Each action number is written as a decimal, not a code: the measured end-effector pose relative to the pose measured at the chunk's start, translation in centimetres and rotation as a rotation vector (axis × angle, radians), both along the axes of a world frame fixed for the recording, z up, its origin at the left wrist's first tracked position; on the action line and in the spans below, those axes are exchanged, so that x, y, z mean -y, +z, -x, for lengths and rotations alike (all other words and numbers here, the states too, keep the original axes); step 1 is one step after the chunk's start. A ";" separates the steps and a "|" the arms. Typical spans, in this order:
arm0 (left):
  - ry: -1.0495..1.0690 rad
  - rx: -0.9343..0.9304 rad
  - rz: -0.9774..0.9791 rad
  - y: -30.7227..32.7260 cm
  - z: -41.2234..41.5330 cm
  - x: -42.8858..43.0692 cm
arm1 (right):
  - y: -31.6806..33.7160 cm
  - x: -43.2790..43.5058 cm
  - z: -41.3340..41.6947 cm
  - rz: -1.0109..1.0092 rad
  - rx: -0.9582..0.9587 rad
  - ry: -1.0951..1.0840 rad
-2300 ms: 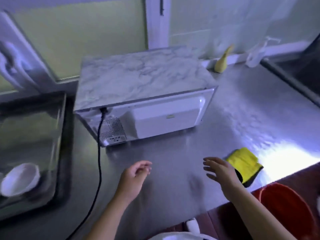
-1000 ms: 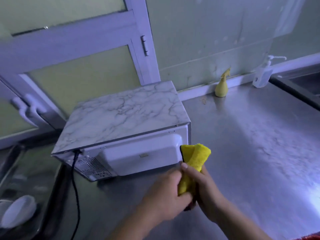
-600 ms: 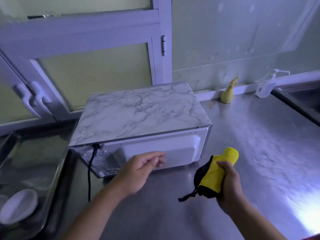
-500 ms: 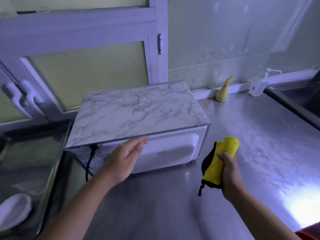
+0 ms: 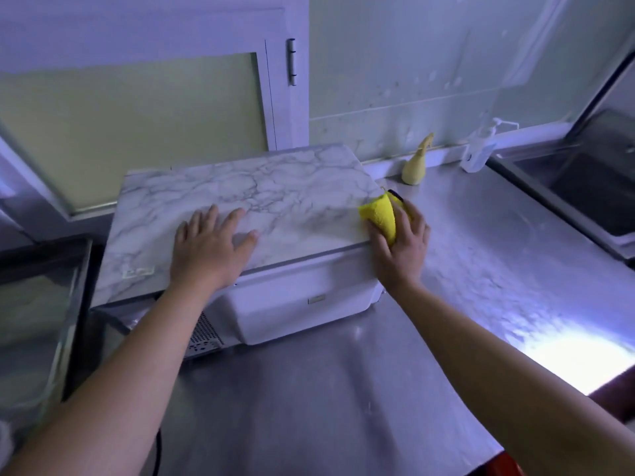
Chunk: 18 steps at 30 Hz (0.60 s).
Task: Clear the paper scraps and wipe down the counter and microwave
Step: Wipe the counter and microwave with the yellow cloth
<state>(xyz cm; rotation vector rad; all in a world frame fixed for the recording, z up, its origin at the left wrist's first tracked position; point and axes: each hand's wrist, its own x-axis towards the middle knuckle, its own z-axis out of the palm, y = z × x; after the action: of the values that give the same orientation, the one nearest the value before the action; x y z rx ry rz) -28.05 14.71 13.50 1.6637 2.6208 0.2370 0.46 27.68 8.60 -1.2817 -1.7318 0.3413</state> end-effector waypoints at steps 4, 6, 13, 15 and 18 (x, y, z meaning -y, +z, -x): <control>0.000 -0.038 -0.029 -0.3 -0.1 -0.3 | 0.2 -0.1 0.7 0.139 -0.544 -0.038; 0.007 -0.035 -0.035 -0.3 -0.1 -0.3 | 0.8 -0.3 0.6 0.226 -0.696 -0.090; 0.001 0.003 -0.047 0.2 -0.1 -0.2 | 1.8 0.3 -2.5 0.788 -0.936 -0.357; 0.012 0.019 -0.030 0.4 0.0 -0.2 | 1.8 2.2 -2.3 0.580 -0.905 -0.403; -0.016 0.078 0.033 0.8 0.2 -0.4 | 1.8 4.3 -0.8 0.305 -0.822 -0.349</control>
<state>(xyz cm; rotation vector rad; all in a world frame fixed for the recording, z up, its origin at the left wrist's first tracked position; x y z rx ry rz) -28.22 15.13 14.26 1.6301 2.5405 0.2510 1.29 23.37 10.43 -1.3600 -0.7676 0.8126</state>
